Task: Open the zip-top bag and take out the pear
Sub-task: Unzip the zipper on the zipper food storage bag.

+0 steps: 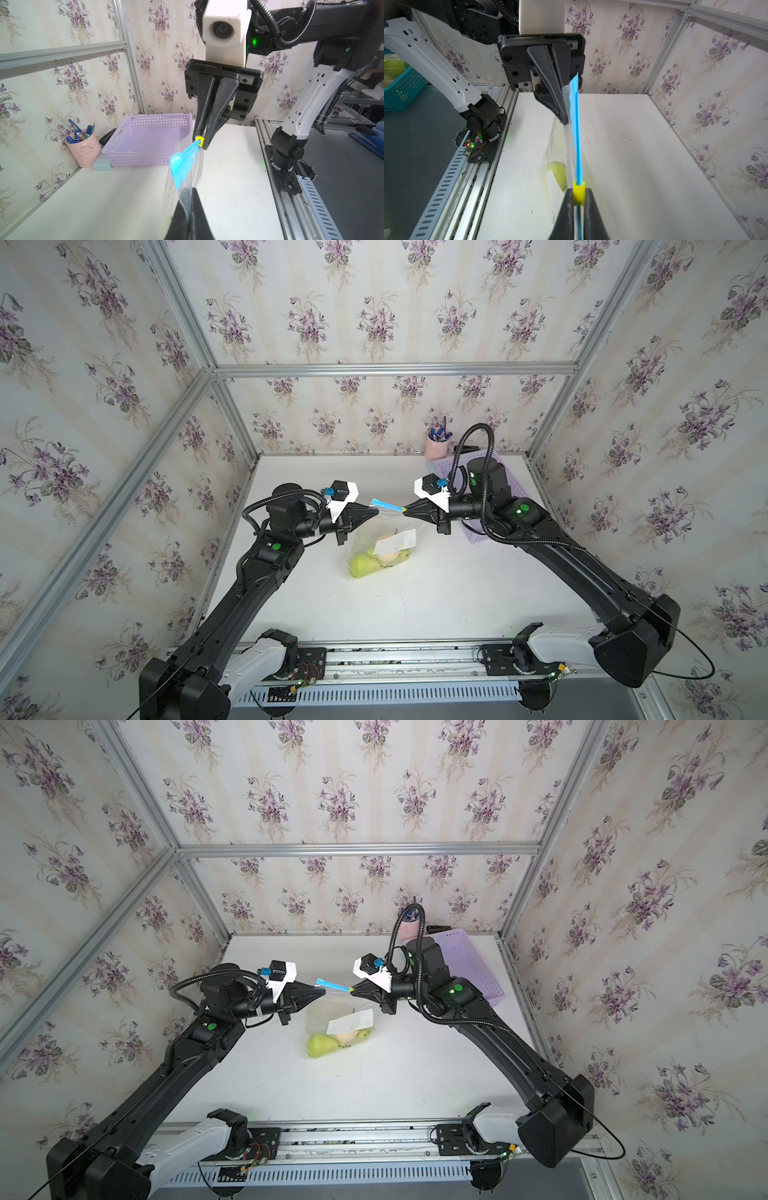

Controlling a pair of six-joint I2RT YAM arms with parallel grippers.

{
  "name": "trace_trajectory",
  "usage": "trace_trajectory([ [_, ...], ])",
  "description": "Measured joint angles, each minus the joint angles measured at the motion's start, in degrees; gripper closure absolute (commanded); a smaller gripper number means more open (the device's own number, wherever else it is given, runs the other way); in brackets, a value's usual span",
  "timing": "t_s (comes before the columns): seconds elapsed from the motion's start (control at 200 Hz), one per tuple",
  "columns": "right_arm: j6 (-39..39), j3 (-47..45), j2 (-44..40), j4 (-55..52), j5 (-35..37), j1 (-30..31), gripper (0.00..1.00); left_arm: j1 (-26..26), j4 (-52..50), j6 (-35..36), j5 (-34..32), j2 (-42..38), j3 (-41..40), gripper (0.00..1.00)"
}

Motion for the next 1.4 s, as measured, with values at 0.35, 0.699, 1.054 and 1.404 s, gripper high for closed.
trace_trajectory([
  [0.35, -0.9, -7.1, -5.6, -0.1, 0.4, -8.1, 0.92, 2.4, 4.5, -4.0, 0.8, -0.3, -0.9, 1.00],
  [0.699, -2.2, -12.9, -10.7, -0.1, 2.0, -12.8, 0.91, 4.6, 5.5, -5.7, 1.2, -1.0, -0.9, 1.00],
  [1.054, -3.6, -17.1, -14.5, -0.8, 4.3, -14.8, 0.91, 6.5, 5.5, -6.1, 1.7, -1.6, -0.5, 1.00],
  [1.404, -4.0, -18.4, -16.2, -1.4, 5.6, -15.5, 0.91, 6.8, 5.5, -6.1, 2.0, -1.3, -0.5, 1.00],
])
